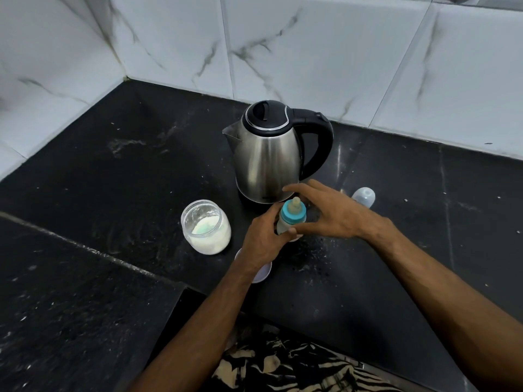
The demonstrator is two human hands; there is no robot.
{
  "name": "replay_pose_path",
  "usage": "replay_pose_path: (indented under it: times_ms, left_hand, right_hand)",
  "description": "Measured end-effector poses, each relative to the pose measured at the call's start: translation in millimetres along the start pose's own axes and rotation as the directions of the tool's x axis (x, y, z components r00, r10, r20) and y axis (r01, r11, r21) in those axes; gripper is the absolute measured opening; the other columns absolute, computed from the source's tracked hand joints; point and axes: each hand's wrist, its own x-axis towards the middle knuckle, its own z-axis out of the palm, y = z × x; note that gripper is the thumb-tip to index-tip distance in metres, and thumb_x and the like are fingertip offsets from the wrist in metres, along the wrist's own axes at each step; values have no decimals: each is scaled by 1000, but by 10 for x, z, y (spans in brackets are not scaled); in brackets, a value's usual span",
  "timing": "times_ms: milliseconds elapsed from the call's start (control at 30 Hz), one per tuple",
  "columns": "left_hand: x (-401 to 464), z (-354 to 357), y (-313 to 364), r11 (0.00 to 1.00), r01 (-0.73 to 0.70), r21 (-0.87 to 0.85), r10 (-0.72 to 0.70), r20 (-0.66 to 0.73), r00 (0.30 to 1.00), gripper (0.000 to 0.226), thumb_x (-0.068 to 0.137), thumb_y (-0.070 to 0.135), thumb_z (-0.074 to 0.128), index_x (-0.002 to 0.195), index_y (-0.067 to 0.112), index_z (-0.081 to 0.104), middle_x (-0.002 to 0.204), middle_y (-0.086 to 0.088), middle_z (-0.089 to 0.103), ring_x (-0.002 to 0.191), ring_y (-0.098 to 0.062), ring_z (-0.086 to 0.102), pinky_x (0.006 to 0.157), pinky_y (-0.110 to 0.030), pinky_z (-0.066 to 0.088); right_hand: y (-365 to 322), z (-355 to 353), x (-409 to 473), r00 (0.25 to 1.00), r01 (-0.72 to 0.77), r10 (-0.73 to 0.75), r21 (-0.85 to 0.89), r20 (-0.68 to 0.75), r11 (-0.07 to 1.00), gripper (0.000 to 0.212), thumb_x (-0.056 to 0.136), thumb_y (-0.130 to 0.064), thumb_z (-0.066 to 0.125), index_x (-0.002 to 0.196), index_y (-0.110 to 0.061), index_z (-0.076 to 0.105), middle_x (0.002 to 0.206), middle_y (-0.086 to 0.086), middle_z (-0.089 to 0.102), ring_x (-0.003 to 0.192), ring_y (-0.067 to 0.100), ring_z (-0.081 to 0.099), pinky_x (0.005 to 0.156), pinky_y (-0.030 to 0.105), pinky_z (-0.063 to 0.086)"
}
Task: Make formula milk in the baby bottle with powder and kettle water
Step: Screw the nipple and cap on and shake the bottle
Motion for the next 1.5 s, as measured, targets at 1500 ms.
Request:
replay_pose_path:
  times_ms: [1500]
  left_hand:
    - [-80, -76, 168, 996, 52, 75, -52, 2, 999, 74, 71, 59, 69, 138, 31, 50, 125, 8, 68, 116, -9, 64, 99, -41, 53]
  right_hand:
    - [-59, 268, -19, 986, 48, -44, 24, -158, 999, 39, 92, -52, 60, 112, -23, 45, 98, -11, 57, 78, 9, 56, 68, 25, 47]
